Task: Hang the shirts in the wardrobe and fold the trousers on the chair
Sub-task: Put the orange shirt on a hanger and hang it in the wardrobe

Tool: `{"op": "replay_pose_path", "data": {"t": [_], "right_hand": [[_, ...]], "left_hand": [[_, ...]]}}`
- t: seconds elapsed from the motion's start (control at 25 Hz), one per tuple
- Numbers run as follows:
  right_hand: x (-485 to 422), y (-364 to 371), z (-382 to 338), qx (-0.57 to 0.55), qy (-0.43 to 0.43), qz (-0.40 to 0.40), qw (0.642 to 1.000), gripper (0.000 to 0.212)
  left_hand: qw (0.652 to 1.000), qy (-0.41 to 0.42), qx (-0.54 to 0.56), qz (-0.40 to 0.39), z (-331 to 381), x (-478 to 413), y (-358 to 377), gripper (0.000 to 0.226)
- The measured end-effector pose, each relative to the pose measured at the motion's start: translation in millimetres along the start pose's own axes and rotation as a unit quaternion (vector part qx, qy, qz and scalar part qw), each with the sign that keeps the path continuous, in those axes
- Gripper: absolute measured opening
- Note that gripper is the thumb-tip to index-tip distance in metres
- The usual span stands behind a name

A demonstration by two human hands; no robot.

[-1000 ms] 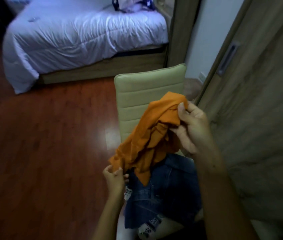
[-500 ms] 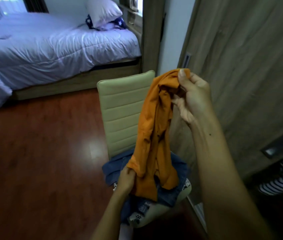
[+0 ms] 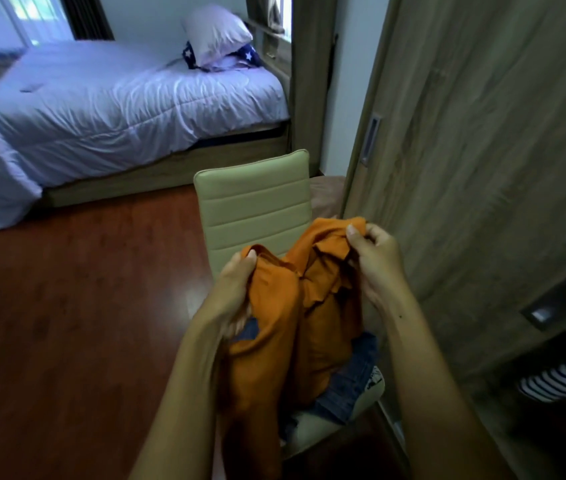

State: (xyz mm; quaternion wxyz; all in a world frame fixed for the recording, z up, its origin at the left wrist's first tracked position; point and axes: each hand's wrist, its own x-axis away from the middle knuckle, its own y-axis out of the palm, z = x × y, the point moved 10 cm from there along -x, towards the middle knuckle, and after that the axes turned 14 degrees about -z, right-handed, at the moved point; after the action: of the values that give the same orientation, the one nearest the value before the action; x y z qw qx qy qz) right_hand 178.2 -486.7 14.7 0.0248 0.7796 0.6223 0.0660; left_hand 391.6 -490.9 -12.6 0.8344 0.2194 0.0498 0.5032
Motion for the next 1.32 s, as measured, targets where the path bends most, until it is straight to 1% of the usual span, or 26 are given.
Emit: {"op": "replay_pose_path", "data": {"t": [0.08, 0.16, 0.24, 0.28, 0.36, 0.44, 0.48, 0.56, 0.64, 0.68, 0.72, 0.76, 0.8, 0.84, 0.88, 0.92, 0.96, 1.0, 1.04, 1.08, 1.12, 1.16, 1.2, 1.24, 1.32], "right_hand": [[1.7, 3.1, 13.5, 0.002, 0.021, -0.017, 1.000, 0.012], [4.1, 8.0, 29.7, -0.001, 0.062, -0.055, 0.997, 0.027], [9.3, 16.9, 41.8, -0.022, 0.096, -0.142, 0.985, 0.042], [14.1, 22.3, 45.2, -0.022, 0.110, -0.198, 0.974, 0.055], [25.8, 29.0, 50.0, 0.014, 0.136, -0.302, 0.943, 0.079], [37.2, 35.5, 50.1, 0.064, 0.131, -0.382, 0.912, 0.097], [40.4, 35.9, 50.4, 0.078, 0.122, -0.406, 0.902, 0.105], [46.8, 36.1, 47.8, 0.069, 0.107, -0.432, 0.893, 0.118], [48.8, 36.2, 40.2, 0.037, 0.087, -0.444, 0.891, 0.123], [46.7, 36.9, 34.9, 0.044, 0.074, -0.437, 0.895, 0.122], [42.5, 36.4, 32.3, 0.058, 0.065, -0.416, 0.905, 0.114], [35.7, 34.6, 29.2, 0.065, 0.054, -0.383, 0.920, 0.096], [30.1, 32.1, 23.4, 0.078, 0.041, -0.347, 0.934, 0.069], [28.2, 29.1, 19.8, 0.095, 0.038, -0.331, 0.938, 0.045], [29.6, 26.6, 21.2, 0.102, 0.053, -0.346, 0.931, 0.034], [35.0, 25.6, 24.8, 0.105, 0.077, -0.390, 0.912, 0.036], [45.8, 26.1, 27.2, 0.113, 0.106, -0.447, 0.881, 0.044], [53.4, 23.7, 26.6, 0.140, 0.123, -0.479, 0.858, 0.047], [51.5, 17.5, 23.6, 0.190, 0.116, -0.471, 0.854, 0.043], [41.7, 10.1, 15.0, 0.238, 0.087, -0.422, 0.871, 0.034], [30.4, 2.5, 0.6, 0.265, 0.050, -0.349, 0.897, 0.024], [22.6, -0.6, -15.1, 0.269, 0.009, -0.285, 0.920, 0.021], [19.4, 1.1, -28.3, 0.257, -0.029, -0.247, 0.934, 0.022], [17.2, 8.0, -36.5, 0.234, -0.058, -0.240, 0.941, 0.027], [16.8, 26.9, -41.7, 0.197, -0.092, -0.268, 0.939, 0.042]], "left_hand": [[0.999, 0.016, 0.038, -0.031, 18.5, -3.2, 21.0, 0.021], [0.996, 0.046, 0.066, -0.041, 36.2, -5.7, 35.8, 0.022], [0.990, 0.077, 0.106, -0.043, 49.8, -8.5, 48.5, 0.028], [0.987, 0.087, 0.125, -0.047, 53.4, -10.7, 53.9, 0.032], [0.985, 0.093, 0.137, -0.048, 56.1, -15.0, 64.1, 0.035], [0.986, 0.096, 0.126, -0.049, 58.0, -18.8, 73.0, 0.031], [0.986, 0.100, 0.125, -0.049, 60.1, -20.6, 76.9, 0.029], [0.983, 0.112, 0.139, -0.048, 64.9, -23.7, 82.5, 0.028], [0.981, 0.119, 0.147, -0.051, 68.2, -26.6, 86.1, 0.020], [0.981, 0.121, 0.141, -0.054, 69.9, -27.9, 88.0, 0.014], [0.983, 0.120, 0.127, -0.053, 69.6, -29.4, 87.2, 0.011], [0.986, 0.120, 0.109, -0.049, 69.8, -30.7, 86.3, 0.013], [0.987, 0.122, 0.092, -0.038, 69.3, -33.5, 80.8, 0.018], [0.989, 0.129, 0.077, -0.019, 70.3, -34.5, 74.6, 0.022], [0.989, 0.136, 0.054, 0.009, 71.3, -35.9, 64.0, 0.024], [0.989, 0.138, 0.022, 0.039, 73.0, -36.1, 53.5, 0.024], [0.989, 0.131, -0.023, 0.067, 75.0, -35.2, 44.1, 0.023], [0.987, 0.114, -0.072, 0.082, 75.4, -33.8, 37.6, 0.022], [0.985, 0.093, -0.118, 0.082, 74.2, -32.6, 34.6, 0.021], [0.983, 0.072, -0.153, 0.066, 71.6, -31.2, 34.9, 0.021], [0.982, 0.056, -0.179, 0.036, 67.5, -30.6, 39.2, 0.021], [0.979, 0.046, -0.196, -0.001, 64.3, -28.6, 46.6, 0.020], [0.977, 0.045, -0.207, -0.035, 62.2, -26.7, 53.7, 0.019], [0.974, 0.051, -0.212, -0.061, 62.3, -23.7, 60.9, 0.017], [0.969, 0.070, -0.222, -0.087, 64.4, -19.1, 66.2, 0.016]]}}
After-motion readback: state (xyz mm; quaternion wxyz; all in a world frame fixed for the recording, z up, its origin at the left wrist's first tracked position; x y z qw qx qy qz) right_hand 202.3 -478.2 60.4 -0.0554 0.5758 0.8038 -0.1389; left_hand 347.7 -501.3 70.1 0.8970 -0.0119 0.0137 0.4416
